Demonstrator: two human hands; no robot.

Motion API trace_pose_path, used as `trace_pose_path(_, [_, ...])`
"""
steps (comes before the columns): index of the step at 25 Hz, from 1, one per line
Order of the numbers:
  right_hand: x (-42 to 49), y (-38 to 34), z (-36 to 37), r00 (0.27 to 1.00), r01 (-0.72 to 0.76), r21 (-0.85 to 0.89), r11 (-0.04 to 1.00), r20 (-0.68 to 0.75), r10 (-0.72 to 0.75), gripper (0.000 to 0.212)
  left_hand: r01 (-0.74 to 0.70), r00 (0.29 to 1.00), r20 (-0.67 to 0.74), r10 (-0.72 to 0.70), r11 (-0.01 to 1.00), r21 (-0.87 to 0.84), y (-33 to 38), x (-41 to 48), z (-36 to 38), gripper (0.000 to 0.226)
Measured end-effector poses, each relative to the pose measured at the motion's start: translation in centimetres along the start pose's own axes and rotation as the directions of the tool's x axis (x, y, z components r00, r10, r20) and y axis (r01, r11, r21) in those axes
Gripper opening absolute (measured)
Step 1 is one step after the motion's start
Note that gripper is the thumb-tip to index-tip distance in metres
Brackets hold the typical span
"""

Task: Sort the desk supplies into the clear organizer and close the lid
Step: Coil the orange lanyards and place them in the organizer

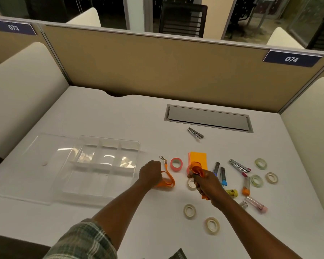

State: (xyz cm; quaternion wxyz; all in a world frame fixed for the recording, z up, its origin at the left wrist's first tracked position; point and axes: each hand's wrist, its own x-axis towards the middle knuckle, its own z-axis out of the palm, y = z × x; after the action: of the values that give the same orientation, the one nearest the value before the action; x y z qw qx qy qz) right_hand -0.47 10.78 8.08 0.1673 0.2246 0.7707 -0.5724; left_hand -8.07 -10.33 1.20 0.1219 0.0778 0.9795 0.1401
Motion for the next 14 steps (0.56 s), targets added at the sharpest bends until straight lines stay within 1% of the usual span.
trace_pose_path(1, [0.0, -0.6, -0.2, 1.0, 0.023, 0.001, 1.0, -0.008, -0.023, 0.018, -0.007, 1.0, -0.03, 0.004, 0.993, -0.115, 0.2, 0.4, -1.8, 0.019])
trace_pose_path(3, [0.2, -2.4, -0.4, 0.996, 0.087, 0.027, 0.996, -0.014, -0.086, 0.017, -0.052, 0.997, -0.07, 0.03, 0.942, -0.331, 0.9, 1.1, -6.2, 0.014])
trace_pose_path(5, [0.2, -4.9, -0.6, 0.986, 0.168, 0.037, 0.985, -0.024, -0.167, 0.015, -0.119, 0.991, -0.116, 0.073, 0.879, -0.462, 2.0, 1.2, -10.9, 0.016])
trace_pose_path(7, [0.0, -7.9, -0.7, 0.964, 0.264, 0.047, 0.963, -0.021, -0.264, 0.014, -0.195, 0.978, -0.175, 0.117, 0.813, -0.548, 3.3, 0.8, -15.1, 0.018])
trace_pose_path(10, [-1.1, -12.7, -1.2, 0.902, 0.431, 0.079, 0.899, -0.003, -0.432, 0.013, -0.333, 0.941, -0.281, 0.19, 0.684, -0.65, 5.6, -0.5, -20.6, 0.014])
trace_pose_path(12, [-2.0, -15.7, -1.7, 0.861, 0.508, 0.094, 0.856, -0.016, -0.509, 0.014, -0.39, 0.918, -0.344, 0.196, 0.59, -0.707, 7.2, -1.5, -23.6, 0.013])
trace_pose_path(14, [-3.1, -18.5, -2.2, 0.821, 0.568, 0.129, 0.813, -0.016, -0.571, 0.013, -0.421, 0.905, -0.38, 0.192, 0.539, -0.729, 8.6, -2.3, -25.9, 0.016])
